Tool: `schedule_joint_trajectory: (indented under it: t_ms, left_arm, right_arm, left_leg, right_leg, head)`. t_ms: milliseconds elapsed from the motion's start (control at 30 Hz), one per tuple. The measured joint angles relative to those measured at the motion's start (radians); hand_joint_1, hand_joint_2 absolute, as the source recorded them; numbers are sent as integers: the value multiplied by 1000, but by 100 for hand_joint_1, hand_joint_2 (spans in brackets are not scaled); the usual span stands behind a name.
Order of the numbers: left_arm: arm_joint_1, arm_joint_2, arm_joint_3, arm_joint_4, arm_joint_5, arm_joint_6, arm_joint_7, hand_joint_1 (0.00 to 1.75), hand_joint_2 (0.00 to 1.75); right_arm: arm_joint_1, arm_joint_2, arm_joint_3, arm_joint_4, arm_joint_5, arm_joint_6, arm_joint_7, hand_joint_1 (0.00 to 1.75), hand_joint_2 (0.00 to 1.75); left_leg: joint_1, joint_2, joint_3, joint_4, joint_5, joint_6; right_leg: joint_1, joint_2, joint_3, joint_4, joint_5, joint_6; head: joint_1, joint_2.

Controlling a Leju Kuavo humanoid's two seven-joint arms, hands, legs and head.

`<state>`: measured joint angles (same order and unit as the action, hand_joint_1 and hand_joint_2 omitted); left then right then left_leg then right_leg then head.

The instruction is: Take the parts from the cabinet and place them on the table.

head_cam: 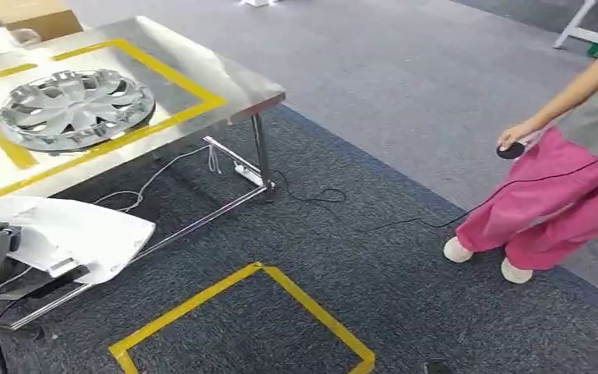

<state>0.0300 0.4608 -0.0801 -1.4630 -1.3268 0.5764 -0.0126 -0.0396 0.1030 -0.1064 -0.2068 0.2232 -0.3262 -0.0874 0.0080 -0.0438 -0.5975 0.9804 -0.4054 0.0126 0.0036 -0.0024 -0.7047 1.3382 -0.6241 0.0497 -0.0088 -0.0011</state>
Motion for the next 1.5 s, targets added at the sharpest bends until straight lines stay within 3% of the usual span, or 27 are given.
schedule_joint_trajectory:
  t_ms: [33,100,133,167,200,300,333,367,400,467,500,533,600,633,667,833,900,933,1000,1033,1067,1133,1167,1233,1300,1333,1500]
  left_arm:
    - [0,0,0,1,0,0,0,175,175]
    - [0,0,0,1,0,0,0,175,175]
    - [-1,0,0,1,0,0,0,175,175]
    - [-1,1,1,1,0,0,0,175,175]
    - [-3,2,0,1,0,0,1,175,175]
    - [3,4,1,2,0,0,1,175,175]
    - [6,6,1,2,0,0,1,175,175]
    - [3,9,2,2,1,0,2,175,175]
    - [-4,10,1,2,1,-1,2,175,175]
    - [-4,7,0,3,1,-1,2,175,175]
    - [-1,6,-1,3,1,-1,2,175,175]
    - [0,6,0,4,1,-1,2,175,175]
    - [-1,8,0,5,1,-1,2,175,175]
    - [-1,9,1,5,1,-1,2,175,175]
    - [-2,10,0,5,1,-1,2,175,175]
    - [-2,11,1,5,3,-1,2,175,175]
    - [-3,12,1,5,6,0,3,175,175]
    - [-4,11,1,5,6,-1,3,175,175]
    - [-2,9,-1,5,7,-1,3,175,175]
    - [-2,9,-1,5,7,-1,3,175,175]
    - [-2,9,-1,5,7,-1,3,175,175]
    - [-2,9,0,5,8,-1,3,175,175]
    - [-2,10,0,5,8,-1,3,175,175]
    - [-2,11,0,5,10,1,3,175,175]
    - [-1,11,0,5,11,1,3,175,175]
    - [-2,12,1,5,11,1,3,175,175]
    - [-5,13,1,5,12,1,3,175,175]
  right_arm:
    - [1,0,-1,0,0,0,0,0,0]
    - [0,0,-3,0,-1,0,0,0,0]
    - [0,0,-4,0,-1,0,0,0,0]
    - [0,0,-4,0,-1,0,-1,0,0]
    - [1,0,-4,1,-1,0,-2,0,0]
    - [-2,0,-4,1,-2,0,-2,0,0]
    - [-4,2,-4,1,-1,0,-2,0,0]
    - [-5,-1,-5,1,-1,0,-3,0,0]
    - [-3,-1,-5,1,-1,0,-3,0,0]
    - [0,-1,-5,1,-2,0,-3,0,0]
    - [1,-1,-5,1,-2,0,-3,0,0]
    - [2,-1,-5,1,-2,0,-3,0,0]
    - [-1,-1,-5,1,-2,0,-3,0,0]
    - [-3,-1,-5,1,-2,0,-3,0,0]
    - [-4,-1,-5,1,-2,0,-3,0,0]
    - [-8,-1,-8,1,-17,1,-12,0,0]
    - [-7,-1,-14,1,-22,1,-21,0,0]
    - [-7,-1,-15,1,-23,2,-21,0,0]
    - [-1,-1,-19,1,-24,2,-22,0,0]
    - [2,-1,-22,1,-24,2,-22,0,0]
    - [4,-1,-25,1,-25,2,-22,0,0]
    - [3,-1,-29,1,-25,2,-23,0,0]
    - [3,-1,-29,1,-25,2,-23,0,0]
    - [1,-1,-30,1,-30,2,-24,0,0]
    - [2,0,-31,1,-34,2,-23,0,0]
    - [2,0,-31,1,-34,2,-23,0,0]
    - [2,0,-35,1,-34,2,-23,0,0]
  left_leg:
    - [0,-17,1,0,0,0]
    - [3,-48,4,1,0,-2]
    - [6,-60,5,2,-1,-6]
    - [1,-72,1,5,-1,-13]
    - [3,-86,-6,9,0,-18]
    - [12,-126,-15,-3,15,-42]
    - [11,-100,-18,2,8,-44]
    - [2,-24,-31,32,-16,-47]
    - [2,13,-65,101,-57,-52]
    - [4,33,-143,270,-129,-55]
    - [4,33,-166,318,-137,-57]
    - [5,33,-162,310,-120,-58]
    - [5,45,-87,172,-42,-57]
    - [4,73,-33,80,-6,-55]
    - [-2,144,6,12,-3,-55]
    - [-1,91,8,-4,-3,-21]
    - [2,80,8,-4,-4,-8]
    - [2,74,8,-4,-5,-7]
    - [1,59,8,-3,-6,-5]
    - [0,51,9,-3,-6,-5]
    - [1,45,10,-3,-7,-5]
    - [3,35,17,-3,-10,-10]
    - [2,31,18,-3,-12,-15]
    - [-4,26,13,4,-11,-24]
    - [-6,26,11,6,-6,1]
    - [-6,26,11,3,-5,4]
    - [-2,29,12,-8,0,-10]
  right_leg:
    - [0,1,5,-26,31,-2]
    - [-3,18,75,-190,129,-8]
    - [-8,58,116,-278,170,-7]
    - [-17,122,132,-316,159,-6]
    - [-18,112,142,-323,159,-6]
    - [-11,72,142,-322,165,-24]
    - [-16,56,144,-331,169,-32]
    - [-15,44,147,-335,169,-41]
    - [-12,27,147,-336,170,-44]
    - [-8,-5,147,-335,167,-48]
    - [-8,-20,147,-335,166,-48]
    - [-8,-36,148,-335,165,-47]
    - [-9,-65,153,-335,161,-43]
    - [-9,-76,158,-335,158,-39]
    - [-1,-86,162,-334,154,-33]
    - [4,-132,171,-338,136,-7]
    - [-1,-33,132,-244,76,2]
    - [-3,-10,86,-151,31,5]
    - [-3,0,9,-8,-15,6]
    - [-3,0,0,-3,-3,4]
    - [-3,0,14,-47,35,2]
    - [-4,0,101,-240,142,-3]
    - [-6,4,134,-315,167,-4]
    - [-6,7,142,-326,163,-12]
    - [-7,8,140,-328,169,-7]
    - [-6,10,139,-328,170,-9]
    - [0,14,133,-326,170,-24]
  head:
    - [1,0]
    - [0,0]
    - [1,0]
    - [0,0]
    - [-2,0]
    - [-1,0]
    - [0,0]
    - [-11,0]
    - [-15,0]
    - [-14,0]
    - [-14,0]
    - [-15,0]
    - [-14,0]
    - [-15,0]
    - [-16,0]
    - [-16,0]
    - [-9,0]
    - [-7,0]
    - [-8,0]
    - [-7,0]
    - [-7,0]
    - [-7,0]
    - [-6,0]
    - [-9,0]
    - [-10,0]
    - [-9,0]
    - [-9,0]
